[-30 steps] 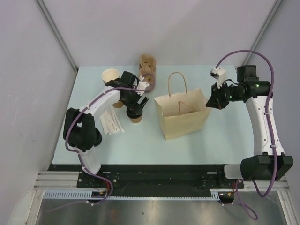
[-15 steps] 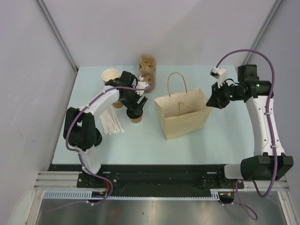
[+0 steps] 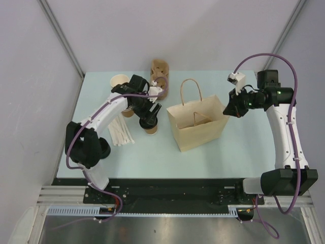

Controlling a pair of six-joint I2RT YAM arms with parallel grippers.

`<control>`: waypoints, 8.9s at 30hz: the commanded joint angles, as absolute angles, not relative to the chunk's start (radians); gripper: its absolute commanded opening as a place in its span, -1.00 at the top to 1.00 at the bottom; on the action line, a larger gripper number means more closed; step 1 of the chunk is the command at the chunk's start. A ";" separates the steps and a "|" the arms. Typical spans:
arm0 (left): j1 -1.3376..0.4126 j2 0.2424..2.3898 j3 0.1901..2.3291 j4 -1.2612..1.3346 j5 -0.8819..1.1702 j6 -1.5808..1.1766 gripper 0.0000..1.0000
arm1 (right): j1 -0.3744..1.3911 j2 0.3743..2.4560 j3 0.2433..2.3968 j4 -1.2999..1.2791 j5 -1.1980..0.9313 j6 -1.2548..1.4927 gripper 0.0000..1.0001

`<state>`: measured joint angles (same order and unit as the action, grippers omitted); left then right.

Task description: Pack the takeout coffee

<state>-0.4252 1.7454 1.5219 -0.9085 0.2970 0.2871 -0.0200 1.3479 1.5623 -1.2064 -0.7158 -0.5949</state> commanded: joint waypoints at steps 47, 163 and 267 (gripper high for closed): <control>-0.815 1.641 2.005 -1.011 0.488 0.310 0.14 | 0.156 1.152 1.506 -1.138 -0.669 -0.408 1.00; -0.928 1.577 1.608 -0.835 0.324 0.756 0.32 | 0.350 1.240 1.496 -0.744 -0.575 -0.589 1.00; -0.759 1.989 1.643 -0.833 0.147 0.842 0.65 | 0.268 1.160 1.048 -0.347 -0.689 -0.359 1.00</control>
